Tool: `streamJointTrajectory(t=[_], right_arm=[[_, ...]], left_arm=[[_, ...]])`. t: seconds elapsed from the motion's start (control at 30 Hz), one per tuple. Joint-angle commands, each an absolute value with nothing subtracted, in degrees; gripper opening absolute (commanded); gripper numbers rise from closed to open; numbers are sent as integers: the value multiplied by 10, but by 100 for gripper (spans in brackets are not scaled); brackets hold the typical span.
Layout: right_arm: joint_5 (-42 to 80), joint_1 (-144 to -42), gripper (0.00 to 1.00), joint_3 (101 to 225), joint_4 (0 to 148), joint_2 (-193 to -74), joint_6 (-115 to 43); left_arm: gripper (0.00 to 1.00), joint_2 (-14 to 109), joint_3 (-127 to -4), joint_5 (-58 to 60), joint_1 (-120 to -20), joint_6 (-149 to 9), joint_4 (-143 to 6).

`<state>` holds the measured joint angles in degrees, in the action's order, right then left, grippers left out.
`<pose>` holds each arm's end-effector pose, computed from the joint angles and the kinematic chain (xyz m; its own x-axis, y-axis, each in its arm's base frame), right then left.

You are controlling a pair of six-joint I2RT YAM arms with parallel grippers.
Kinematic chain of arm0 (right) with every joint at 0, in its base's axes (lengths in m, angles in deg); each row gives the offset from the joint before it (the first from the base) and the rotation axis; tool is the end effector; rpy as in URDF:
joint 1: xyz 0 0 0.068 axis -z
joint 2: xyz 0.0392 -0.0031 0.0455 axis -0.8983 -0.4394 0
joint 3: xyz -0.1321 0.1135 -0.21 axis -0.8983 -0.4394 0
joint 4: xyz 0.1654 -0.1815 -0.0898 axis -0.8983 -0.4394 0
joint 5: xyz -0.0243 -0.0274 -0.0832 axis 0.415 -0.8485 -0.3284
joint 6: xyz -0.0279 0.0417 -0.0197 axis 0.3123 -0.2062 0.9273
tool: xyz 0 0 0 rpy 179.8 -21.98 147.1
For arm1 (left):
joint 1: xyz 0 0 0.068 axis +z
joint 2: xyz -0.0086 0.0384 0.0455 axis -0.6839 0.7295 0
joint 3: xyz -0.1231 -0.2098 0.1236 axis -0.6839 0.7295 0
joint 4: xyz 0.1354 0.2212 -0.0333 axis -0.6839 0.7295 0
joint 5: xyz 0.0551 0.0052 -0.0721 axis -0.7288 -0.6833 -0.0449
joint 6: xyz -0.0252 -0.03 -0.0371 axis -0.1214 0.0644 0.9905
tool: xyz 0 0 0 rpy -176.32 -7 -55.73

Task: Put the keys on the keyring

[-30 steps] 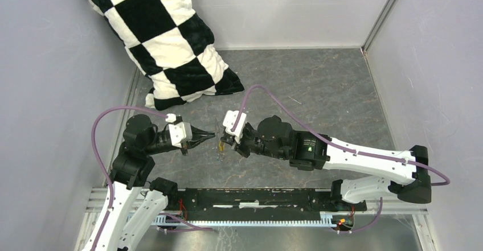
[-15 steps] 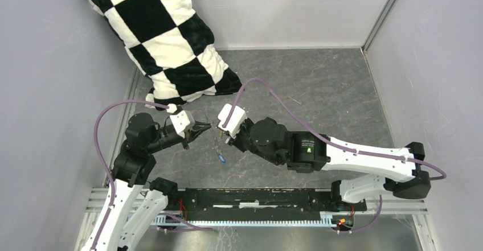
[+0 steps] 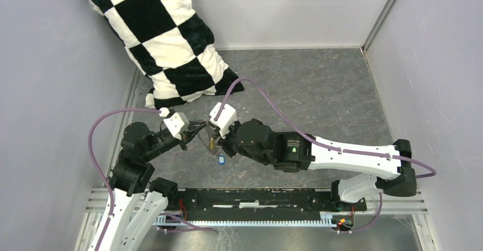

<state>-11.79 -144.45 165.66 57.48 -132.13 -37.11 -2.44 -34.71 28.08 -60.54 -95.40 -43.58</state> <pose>0.0661 0.3126 0.3951 -0.1686 -0.2333 -0.9577 -0.8338 0.5519 0.0124 0.0924 -0.0507 0.3395 0.0826 0.1788 -0.9804 0.7978 0.5777 0.1726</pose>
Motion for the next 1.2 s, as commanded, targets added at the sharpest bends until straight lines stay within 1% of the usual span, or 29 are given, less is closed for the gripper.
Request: streamJointTrajectory(t=[0.0, 0.33, 0.47, 0.67, 0.97, 1.17], right_arm=[[-102, -1446, 0, 1677, 615, -1333, -408], [-194, -1480, 0, 1708, 604, -1367, -404], [-219, -1496, 0, 1737, 600, -1386, -371], [-235, -1498, 0, 1731, 605, -1382, -365], [-295, -1509, 1, 1746, 561, -1380, -353], [-299, -1516, 0, 1752, 563, -1386, -345]], left_arm=[[2, -36, -347, 280, -606, -949, -472], [2, -65, -342, 321, -606, -1013, -431], [2, -77, -336, 338, -606, -1036, -419], [2, -94, -329, 345, -606, -1070, -417], [2, -87, -332, 349, -606, -1072, -416], [2, -82, -337, 352, -606, -1070, -416]])
